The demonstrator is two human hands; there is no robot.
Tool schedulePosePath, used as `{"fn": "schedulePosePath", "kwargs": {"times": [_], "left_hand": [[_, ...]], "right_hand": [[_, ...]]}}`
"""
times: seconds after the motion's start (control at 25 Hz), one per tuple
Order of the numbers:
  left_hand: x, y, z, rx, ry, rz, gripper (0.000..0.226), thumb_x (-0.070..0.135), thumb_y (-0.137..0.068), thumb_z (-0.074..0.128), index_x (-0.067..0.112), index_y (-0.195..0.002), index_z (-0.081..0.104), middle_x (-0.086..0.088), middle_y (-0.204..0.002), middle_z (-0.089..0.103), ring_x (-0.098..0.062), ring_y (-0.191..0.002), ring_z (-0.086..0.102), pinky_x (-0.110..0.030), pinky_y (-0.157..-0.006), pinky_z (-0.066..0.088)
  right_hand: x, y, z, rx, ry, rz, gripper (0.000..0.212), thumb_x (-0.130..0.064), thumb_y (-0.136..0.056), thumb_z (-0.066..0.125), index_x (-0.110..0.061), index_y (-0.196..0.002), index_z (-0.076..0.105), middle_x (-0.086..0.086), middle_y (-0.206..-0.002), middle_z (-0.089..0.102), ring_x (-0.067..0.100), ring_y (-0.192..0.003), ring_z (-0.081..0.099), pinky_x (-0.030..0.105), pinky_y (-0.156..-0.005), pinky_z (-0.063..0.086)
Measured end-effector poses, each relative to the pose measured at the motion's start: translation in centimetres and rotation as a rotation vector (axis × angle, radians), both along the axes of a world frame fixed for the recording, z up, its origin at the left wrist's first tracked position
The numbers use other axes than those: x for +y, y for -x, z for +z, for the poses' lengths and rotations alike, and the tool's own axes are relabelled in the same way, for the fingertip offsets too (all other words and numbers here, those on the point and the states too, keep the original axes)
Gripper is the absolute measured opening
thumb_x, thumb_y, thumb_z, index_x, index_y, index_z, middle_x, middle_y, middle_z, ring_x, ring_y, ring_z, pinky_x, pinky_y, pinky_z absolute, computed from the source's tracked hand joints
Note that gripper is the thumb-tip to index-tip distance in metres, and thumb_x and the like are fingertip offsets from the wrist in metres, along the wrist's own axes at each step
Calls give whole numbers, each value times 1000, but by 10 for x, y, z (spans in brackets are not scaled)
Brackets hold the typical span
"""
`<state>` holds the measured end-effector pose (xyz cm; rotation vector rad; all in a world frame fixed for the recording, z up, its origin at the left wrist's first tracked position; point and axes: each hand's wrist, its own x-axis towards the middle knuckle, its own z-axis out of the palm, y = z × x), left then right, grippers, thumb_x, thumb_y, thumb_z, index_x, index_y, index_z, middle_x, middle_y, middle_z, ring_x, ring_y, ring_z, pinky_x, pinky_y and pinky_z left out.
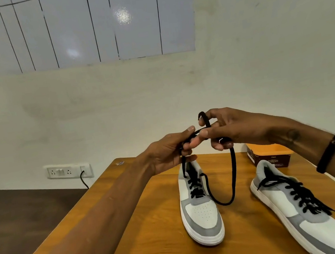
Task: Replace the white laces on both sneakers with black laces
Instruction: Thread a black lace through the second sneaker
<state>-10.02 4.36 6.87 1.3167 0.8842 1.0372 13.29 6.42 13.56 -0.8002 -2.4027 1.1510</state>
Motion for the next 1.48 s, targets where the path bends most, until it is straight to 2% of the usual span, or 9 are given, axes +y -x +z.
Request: {"fn": "schedulePosePath", "kwargs": {"times": [0.24,0.48,0.64,0.8,0.92,1.04,1.24,1.4,1.48], "left_hand": [[-5,12,-2,163,-70,20,15,26,-89,77,17,-100,79,2,-85,65,-12,-78,57,-35,-95,55],[-1,16,-12,168,-99,186,16,2,-92,75,17,-93,68,-10,-94,63,-20,-85,60,-40,-93,55],[-12,16,-12,253,-59,19,18,22,-94,77,14,-109,72,-6,-103,69,-18,-94,65,-47,-108,50],[-12,9,-11,189,133,-14,56,54,-109,40,12,-126,73,-8,-100,72,-10,-59,41,-41,-95,48],[-14,-7,-11,31,152,102,40,44,-110,49,13,-121,72,-11,-106,76,-7,-54,40,-41,-95,54],[-14,-18,-15,-207,122,262,22,31,-98,73,15,-111,78,-5,-99,76,-19,-85,68,-41,-93,57],[-19,-9,-31,-587,146,393,22,29,-104,63,14,-110,77,-10,-123,76,-28,-119,71,-46,-109,51],[-28,47,-58,-861,190,630,28,21,-110,48,15,-89,64,-7,-92,75,-24,-91,75,-44,-94,56],[-32,87,-77,-887,229,854,30,17,-109,42,16,-84,56,-2,-73,57,-17,-64,56,-35,-74,52]], "right_hand": [[9,-1,-16,275,-138,-168,17,-17,-94,77,-6,-106,79,6,-89,80,13,-71,68,24,-67,56],[21,8,-45,-104,-670,-189,3,-27,-92,80,-26,-89,81,-8,-94,67,13,-83,68,18,-72,48],[29,15,-68,58,-969,-276,14,-14,-91,81,-7,-103,80,1,-96,64,16,-78,60,30,-69,51],[18,24,-73,253,-1121,-303,16,-9,-89,83,-6,-100,72,5,-92,66,19,-76,63,37,-67,58],[11,31,-74,267,-1127,-271,18,-8,-89,83,-8,-93,66,4,-85,65,21,-71,62,42,-63,56],[11,34,-78,293,-1122,-283,13,-13,-90,82,-8,-94,71,2,-87,69,19,-74,66,41,-67,58],[16,24,-86,453,-664,-534,16,-26,-85,88,-18,-90,76,-9,-86,76,5,-80,73,22,-77,59],[34,-16,-103,372,-403,-641,20,-25,-78,93,-17,-82,75,-5,-77,77,9,-71,75,27,-71,60],[46,-44,-112,220,-339,-724,23,-22,-75,94,-12,-79,74,1,-72,77,12,-65,74,31,-65,59]]}}
